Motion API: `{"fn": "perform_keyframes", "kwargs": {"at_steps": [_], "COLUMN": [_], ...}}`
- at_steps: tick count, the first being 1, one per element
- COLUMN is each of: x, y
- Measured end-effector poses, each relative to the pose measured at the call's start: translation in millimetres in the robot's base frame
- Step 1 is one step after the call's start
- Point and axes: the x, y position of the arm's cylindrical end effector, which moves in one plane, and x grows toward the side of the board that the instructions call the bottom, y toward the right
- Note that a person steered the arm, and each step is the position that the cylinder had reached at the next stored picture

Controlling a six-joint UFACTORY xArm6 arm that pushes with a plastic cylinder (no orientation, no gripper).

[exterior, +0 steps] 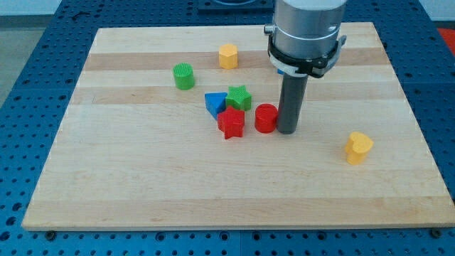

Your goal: Push yellow heart towards red circle

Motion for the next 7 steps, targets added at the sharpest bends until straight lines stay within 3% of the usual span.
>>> {"fn": "perform_keyframes", "kwargs": {"at_steps": [3, 5, 6, 7], "x": [79.5, 111.6, 95.9, 65.8], "y": [150.4, 187.8, 222.2, 212.5]}}
